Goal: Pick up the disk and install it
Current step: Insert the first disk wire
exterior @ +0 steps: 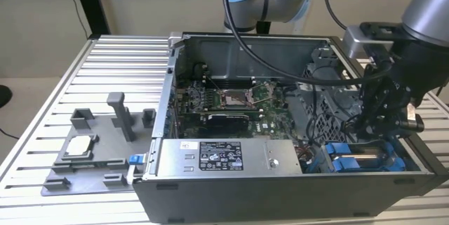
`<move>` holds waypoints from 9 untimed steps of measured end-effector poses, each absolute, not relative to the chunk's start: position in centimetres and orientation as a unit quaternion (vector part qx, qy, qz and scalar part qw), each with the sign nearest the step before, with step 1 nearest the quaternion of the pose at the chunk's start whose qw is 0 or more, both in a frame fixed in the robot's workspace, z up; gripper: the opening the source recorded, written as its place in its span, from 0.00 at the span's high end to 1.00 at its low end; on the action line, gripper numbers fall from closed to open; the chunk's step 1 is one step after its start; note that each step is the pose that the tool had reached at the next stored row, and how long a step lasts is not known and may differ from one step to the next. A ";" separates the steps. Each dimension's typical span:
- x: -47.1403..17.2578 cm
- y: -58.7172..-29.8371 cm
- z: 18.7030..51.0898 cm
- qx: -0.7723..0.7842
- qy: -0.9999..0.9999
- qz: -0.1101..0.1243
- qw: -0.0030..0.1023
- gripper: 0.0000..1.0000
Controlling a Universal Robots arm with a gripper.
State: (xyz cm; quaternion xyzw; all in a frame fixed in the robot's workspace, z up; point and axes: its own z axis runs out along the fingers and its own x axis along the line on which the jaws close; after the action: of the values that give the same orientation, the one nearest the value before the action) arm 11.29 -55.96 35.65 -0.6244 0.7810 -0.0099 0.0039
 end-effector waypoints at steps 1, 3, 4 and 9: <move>11.3 -55.9 35.6 -0.624 0.781 -0.010 0.004 0.00; 11.3 -55.7 35.6 -0.624 0.782 -0.009 0.005 0.00; 11.2 -55.6 35.6 -0.623 0.782 -0.009 0.006 0.00; 11.2 -55.4 36.0 -0.623 0.782 -0.009 0.006 0.00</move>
State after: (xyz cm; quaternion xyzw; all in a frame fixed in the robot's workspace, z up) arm 11.23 -55.39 36.01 -0.6226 0.7825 -0.0086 0.0060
